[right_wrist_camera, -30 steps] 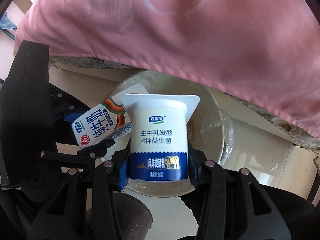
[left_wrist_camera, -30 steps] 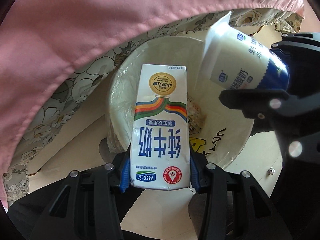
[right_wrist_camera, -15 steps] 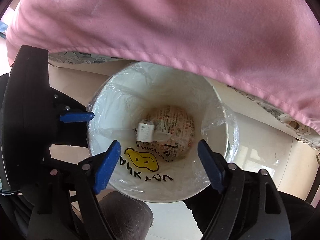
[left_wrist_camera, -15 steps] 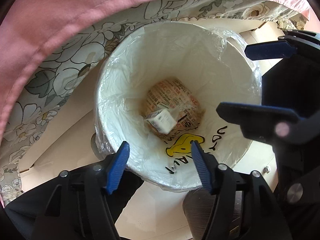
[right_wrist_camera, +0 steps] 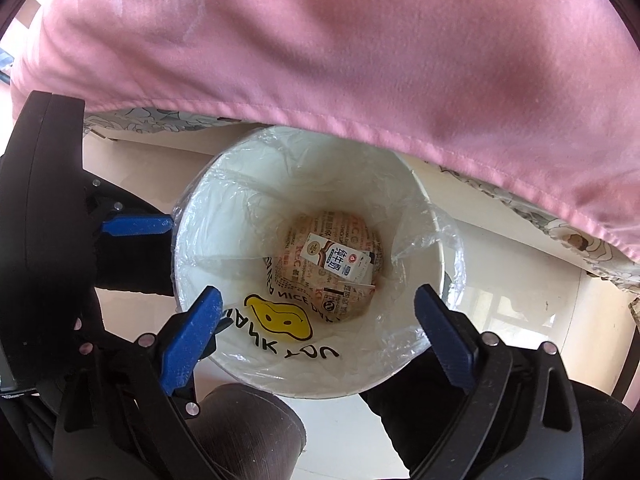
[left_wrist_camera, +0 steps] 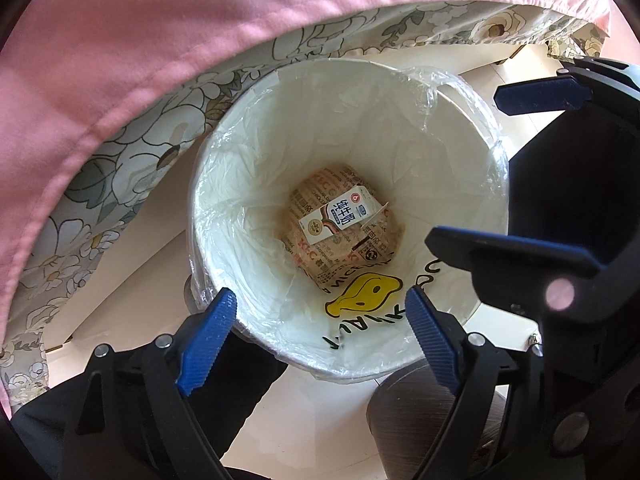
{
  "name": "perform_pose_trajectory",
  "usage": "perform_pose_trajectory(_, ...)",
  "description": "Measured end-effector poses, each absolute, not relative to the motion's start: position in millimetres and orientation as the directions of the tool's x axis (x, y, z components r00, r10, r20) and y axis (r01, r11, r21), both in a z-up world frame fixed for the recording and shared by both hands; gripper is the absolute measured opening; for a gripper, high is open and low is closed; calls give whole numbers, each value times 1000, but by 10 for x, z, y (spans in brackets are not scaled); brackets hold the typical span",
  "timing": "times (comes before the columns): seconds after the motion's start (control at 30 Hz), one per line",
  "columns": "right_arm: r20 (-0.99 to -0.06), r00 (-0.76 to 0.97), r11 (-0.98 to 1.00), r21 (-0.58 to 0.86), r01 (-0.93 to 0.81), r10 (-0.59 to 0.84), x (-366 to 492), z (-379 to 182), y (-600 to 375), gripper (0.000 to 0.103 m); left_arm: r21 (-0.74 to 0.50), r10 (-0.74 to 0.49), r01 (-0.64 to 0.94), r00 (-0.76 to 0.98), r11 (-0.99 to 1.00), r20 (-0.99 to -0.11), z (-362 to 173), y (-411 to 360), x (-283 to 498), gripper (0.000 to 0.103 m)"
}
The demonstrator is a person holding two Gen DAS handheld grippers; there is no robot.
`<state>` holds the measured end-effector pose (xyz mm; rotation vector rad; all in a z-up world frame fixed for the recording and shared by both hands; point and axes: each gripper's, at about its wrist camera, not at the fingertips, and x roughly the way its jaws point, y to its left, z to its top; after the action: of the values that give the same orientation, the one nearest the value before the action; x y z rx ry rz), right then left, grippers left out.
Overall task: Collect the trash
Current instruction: 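Open the left gripper over the bin while the right gripper opens, dropping both items, then move both tools back over the bed toward the remaining items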
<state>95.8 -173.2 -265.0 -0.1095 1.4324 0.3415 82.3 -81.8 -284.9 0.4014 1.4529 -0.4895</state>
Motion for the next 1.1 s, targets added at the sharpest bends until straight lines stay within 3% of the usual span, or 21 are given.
perform_pose_trajectory(0.37,-957,215,950,127,-287,193,841,-2075,-1886,95,-34,-138,525,161,850,-977,-2342,-724,793,89)
perform_pose_trajectory(0.6,-915,351,960,112,-255,200,828,-1505,-2102,95,-37,-208,463,322,885,-924,-1688,-506,906,93)
perform_pose_trajectory(1.1,-805,583,991,44,-126,110,1186,-546,-2443,95,12,-153,273,573,962,-806,-658,-33,1517,95)
